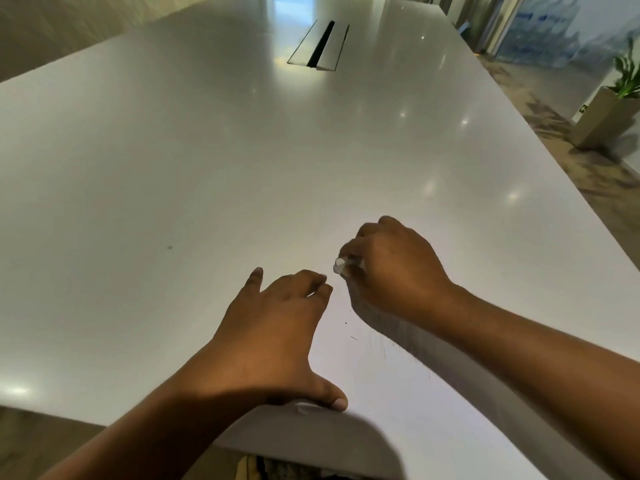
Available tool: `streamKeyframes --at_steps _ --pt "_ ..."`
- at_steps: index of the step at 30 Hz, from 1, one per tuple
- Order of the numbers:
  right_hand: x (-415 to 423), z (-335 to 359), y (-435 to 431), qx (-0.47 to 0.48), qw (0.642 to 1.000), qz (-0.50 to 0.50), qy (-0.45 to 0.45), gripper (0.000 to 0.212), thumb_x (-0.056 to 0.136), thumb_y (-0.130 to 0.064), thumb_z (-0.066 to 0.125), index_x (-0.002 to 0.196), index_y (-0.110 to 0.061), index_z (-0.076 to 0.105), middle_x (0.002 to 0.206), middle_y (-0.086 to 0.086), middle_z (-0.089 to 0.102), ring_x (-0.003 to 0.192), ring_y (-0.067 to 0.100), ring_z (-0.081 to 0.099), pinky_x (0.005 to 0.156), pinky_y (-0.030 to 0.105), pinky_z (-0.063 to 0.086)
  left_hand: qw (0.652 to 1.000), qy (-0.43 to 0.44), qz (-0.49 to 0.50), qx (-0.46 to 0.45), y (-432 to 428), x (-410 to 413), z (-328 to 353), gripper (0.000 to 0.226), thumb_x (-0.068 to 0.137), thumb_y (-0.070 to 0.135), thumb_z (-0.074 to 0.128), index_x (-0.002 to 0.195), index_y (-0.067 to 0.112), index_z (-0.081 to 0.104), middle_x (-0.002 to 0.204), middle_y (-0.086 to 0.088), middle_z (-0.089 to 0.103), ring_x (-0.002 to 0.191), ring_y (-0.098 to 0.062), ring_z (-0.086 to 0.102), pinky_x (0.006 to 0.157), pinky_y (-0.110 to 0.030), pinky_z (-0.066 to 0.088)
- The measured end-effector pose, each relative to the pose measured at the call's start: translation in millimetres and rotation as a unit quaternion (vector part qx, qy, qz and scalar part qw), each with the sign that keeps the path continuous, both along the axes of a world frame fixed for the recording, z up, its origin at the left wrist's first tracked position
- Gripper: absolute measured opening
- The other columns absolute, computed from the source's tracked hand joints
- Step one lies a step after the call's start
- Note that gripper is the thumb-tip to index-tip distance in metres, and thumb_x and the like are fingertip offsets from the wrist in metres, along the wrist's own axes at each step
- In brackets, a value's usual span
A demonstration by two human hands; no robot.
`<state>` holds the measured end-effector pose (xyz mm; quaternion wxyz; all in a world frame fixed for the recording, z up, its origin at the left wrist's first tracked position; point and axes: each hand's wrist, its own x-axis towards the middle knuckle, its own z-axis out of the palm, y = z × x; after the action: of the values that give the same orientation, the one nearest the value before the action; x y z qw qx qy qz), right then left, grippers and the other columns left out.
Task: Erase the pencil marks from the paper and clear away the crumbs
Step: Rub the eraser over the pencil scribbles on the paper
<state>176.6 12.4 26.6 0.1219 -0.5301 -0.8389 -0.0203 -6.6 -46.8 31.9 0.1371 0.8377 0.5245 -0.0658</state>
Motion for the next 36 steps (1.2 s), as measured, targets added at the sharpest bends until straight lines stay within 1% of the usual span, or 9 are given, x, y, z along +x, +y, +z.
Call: streamKeyframes --at_steps 5,10,12,14,18,23,28,32,36 --pt "5.6 4.3 -31.6 -0.029 0.997 0.068 -0.014 0.016 0.087 -0.033 0.061 0.084 -0.031 0.076 0.075 -0.008 0.065 0.073 0.018 0.051 0.057 0.029 0.038 1.000 -0.012 0.006 -0.006 0.8 -0.9 -3.8 0.129 0.057 0.087 0.064 0.157 0.032 0.005 0.164 0.014 0.001 0.149 -0.006 0.003 0.122 -0.050 -0.003" --pt "15.1 7.5 6.2 -0.012 1.000 -0.003 -0.009 0.017 0.090 -0.034 0.060 0.095 -0.032 0.076 0.088 -0.007 0.067 0.088 0.020 0.053 0.064 0.029 0.037 1.000 -0.013 0.008 0.003 -0.6 -0.1 -4.6 0.129 0.057 0.086 0.064 0.157 0.032 0.004 0.164 0.014 0.001 0.149 -0.008 0.003 0.122 -0.051 -0.002" --pt "9.4 9.3 -14.0 -0.020 0.999 0.050 0.004 0.015 0.088 -0.033 0.061 0.090 -0.033 0.076 0.083 -0.008 0.066 0.082 0.019 0.054 0.062 0.029 0.039 1.000 -0.017 0.006 0.004 0.2 0.5 -5.5 0.130 0.054 0.087 0.063 0.157 0.031 0.007 0.163 0.013 0.004 0.149 -0.008 0.007 0.122 -0.051 -0.002" --pt "4.6 7.9 -27.1 -0.035 0.995 0.090 -0.019 0.016 0.087 -0.034 0.060 0.087 -0.033 0.076 0.077 -0.009 0.064 0.075 0.019 0.052 0.058 0.029 0.039 1.000 -0.017 0.007 0.005 0.5 1.1 -5.8 0.129 0.054 0.087 0.063 0.157 0.031 0.008 0.163 0.013 0.006 0.148 -0.008 0.008 0.122 -0.051 -0.002" --pt "15.8 12.0 14.7 -0.011 0.999 0.009 -0.033 0.017 0.090 -0.034 0.060 0.093 -0.033 0.077 0.085 -0.006 0.067 0.084 0.020 0.054 0.063 0.029 0.038 1.000 -0.007 0.002 0.009 -0.6 0.9 -3.8 0.127 0.058 0.087 0.063 0.157 0.031 0.007 0.164 0.011 0.004 0.149 -0.009 0.007 0.122 -0.052 -0.002" --pt "16.5 11.2 -26.3 -0.036 0.990 0.125 -0.051 0.013 0.083 -0.029 0.062 0.078 -0.032 0.073 0.073 -0.010 0.060 0.071 0.018 0.049 0.056 0.030 0.039 1.000 -0.005 0.006 -0.002 -0.8 0.7 -2.9 0.128 0.059 0.085 0.064 0.157 0.030 0.004 0.164 0.011 0.001 0.150 -0.009 0.004 0.121 -0.052 -0.003" --pt "19.3 14.6 10.0 -0.009 0.997 0.058 -0.059 0.016 0.087 -0.033 0.060 0.087 -0.033 0.076 0.078 -0.009 0.064 0.075 0.017 0.049 0.060 0.029 0.036 1.000 -0.002 0.002 0.002 -1.1 0.4 -2.2 0.127 0.059 0.086 0.063 0.157 0.029 0.006 0.164 0.010 0.002 0.150 -0.010 0.005 0.121 -0.053 -0.002" --pt "20.5 13.2 -28.7 -0.031 0.988 0.138 -0.063 0.016 0.086 -0.032 0.058 0.080 -0.033 0.072 0.074 -0.012 0.060 0.073 0.017 0.048 0.058 0.032 0.039 1.000 -0.007 0.005 -0.001 -1.7 0.3 -2.0 0.129 0.058 0.085 0.064 0.157 0.029 0.005 0.164 0.011 0.003 0.150 -0.009 0.004 0.121 -0.053 -0.002" --pt "16.5 15.8 1.7 0.013 0.992 0.090 -0.090 0.016 0.086 -0.032 0.060 0.079 -0.030 0.073 0.074 -0.010 0.062 0.073 0.019 0.050 0.058 0.030 0.034 1.000 0.000 0.001 0.001 -0.7 0.5 -1.4 0.128 0.057 0.087 0.062 0.157 0.029 0.007 0.164 0.011 0.004 0.150 -0.010 0.007 0.121 -0.054 0.000"
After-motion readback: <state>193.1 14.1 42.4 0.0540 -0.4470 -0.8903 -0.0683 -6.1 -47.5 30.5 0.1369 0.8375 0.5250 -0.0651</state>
